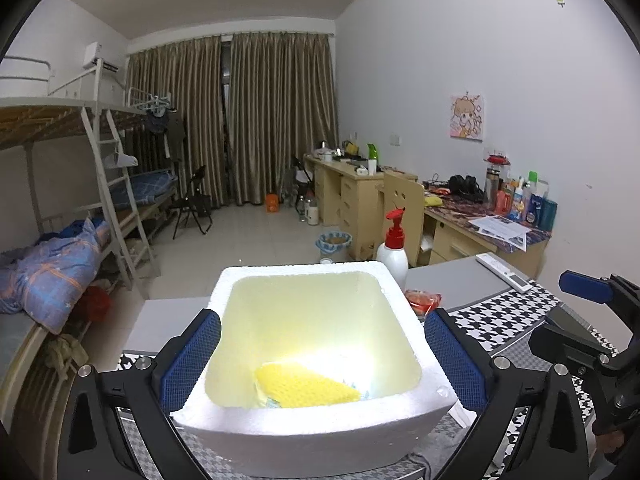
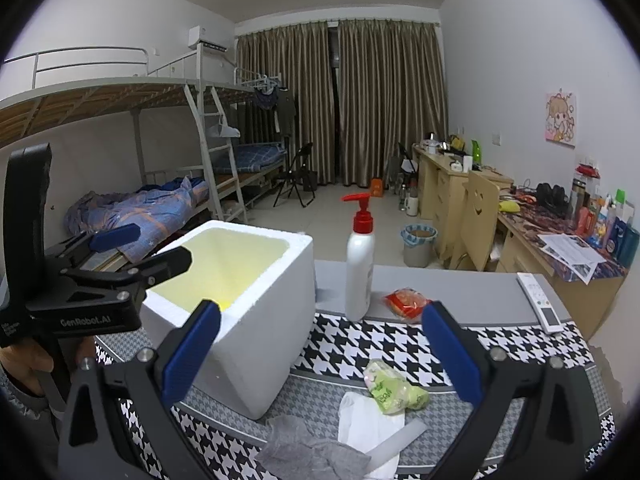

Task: Organize soft objects
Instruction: 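Lower the yellow net into the foam box and open the left gripper, then pull both grippers back from the foam box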

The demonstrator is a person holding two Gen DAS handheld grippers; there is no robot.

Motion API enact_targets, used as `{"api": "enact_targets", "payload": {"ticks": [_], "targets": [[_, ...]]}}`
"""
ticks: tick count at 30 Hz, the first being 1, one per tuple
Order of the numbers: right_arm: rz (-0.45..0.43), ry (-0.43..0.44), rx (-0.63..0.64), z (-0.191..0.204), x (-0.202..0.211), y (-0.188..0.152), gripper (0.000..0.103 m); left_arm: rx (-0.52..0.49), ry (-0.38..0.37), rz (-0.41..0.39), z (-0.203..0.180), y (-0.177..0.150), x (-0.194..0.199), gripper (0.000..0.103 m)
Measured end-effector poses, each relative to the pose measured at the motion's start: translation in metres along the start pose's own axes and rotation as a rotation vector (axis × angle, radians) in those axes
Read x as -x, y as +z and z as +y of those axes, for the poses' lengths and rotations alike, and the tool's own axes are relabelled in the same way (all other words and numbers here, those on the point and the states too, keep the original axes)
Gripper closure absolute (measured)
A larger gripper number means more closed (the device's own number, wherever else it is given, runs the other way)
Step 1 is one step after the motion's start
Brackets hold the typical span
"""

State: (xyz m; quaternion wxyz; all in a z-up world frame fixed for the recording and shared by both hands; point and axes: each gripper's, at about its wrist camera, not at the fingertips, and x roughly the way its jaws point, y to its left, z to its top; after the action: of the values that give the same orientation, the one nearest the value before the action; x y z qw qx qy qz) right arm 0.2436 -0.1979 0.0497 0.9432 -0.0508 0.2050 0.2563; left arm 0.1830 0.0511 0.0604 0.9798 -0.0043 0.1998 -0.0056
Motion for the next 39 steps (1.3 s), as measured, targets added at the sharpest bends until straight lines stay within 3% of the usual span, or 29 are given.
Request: {"api": "enact_targets", "payload": {"ticks": [24, 39], "targets": [[-0.066, -0.009, 0.004, 0.011, 0.04, -0.001, 0.001, 0.008, 0.063, -0.087, 0.002, -0.005, 0.055, 0.001], [-0.094, -0.013, 0.019, 0.019, 0.068, -0.01, 0.001, -0.008, 0.046, -0.119, -0.005, -0.016, 0.086, 0.001]]}}
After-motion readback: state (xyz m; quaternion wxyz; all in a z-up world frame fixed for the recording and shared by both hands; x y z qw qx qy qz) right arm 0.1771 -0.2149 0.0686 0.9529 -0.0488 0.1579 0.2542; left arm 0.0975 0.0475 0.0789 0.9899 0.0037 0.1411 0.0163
